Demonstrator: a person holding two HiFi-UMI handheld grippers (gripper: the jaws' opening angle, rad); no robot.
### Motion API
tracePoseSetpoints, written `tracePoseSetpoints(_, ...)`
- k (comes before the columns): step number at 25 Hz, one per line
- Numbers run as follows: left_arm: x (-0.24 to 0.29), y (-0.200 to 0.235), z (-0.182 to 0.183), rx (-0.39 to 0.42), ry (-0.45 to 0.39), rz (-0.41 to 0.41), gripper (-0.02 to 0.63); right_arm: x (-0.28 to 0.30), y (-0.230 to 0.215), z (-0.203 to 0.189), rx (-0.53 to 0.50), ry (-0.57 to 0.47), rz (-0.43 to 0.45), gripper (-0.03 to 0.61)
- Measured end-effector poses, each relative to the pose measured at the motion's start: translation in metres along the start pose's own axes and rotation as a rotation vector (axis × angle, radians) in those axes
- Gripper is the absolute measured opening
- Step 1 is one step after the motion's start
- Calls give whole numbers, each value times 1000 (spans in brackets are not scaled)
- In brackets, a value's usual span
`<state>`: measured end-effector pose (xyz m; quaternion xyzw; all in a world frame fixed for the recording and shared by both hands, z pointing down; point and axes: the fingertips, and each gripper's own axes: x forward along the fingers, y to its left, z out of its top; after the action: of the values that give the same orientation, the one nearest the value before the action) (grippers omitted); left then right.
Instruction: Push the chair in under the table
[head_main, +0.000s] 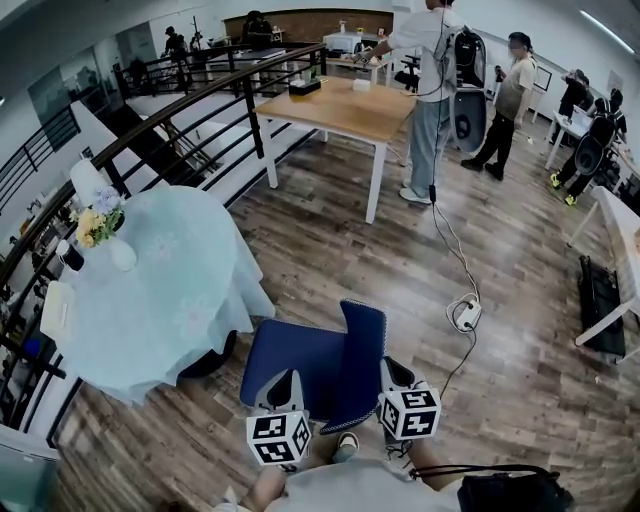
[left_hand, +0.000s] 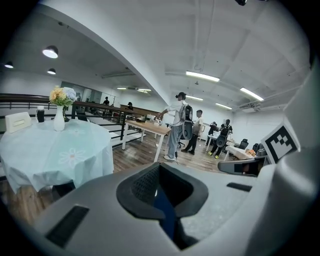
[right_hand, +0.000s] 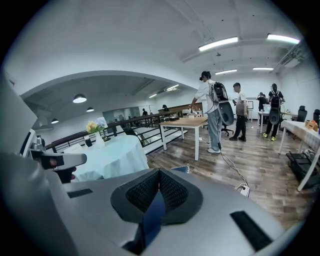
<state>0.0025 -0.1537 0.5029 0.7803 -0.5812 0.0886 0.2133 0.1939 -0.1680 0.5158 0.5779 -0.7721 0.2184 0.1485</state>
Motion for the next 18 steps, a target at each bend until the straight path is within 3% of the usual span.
tracePoseSetpoints(9,17,-5,7,-13,-13,48,5,21,-13,14,-26,6,56,17)
tracePoseSetpoints(18,14,2,-9,-45,44,77,5,35,-4,4,-28,43,103,17)
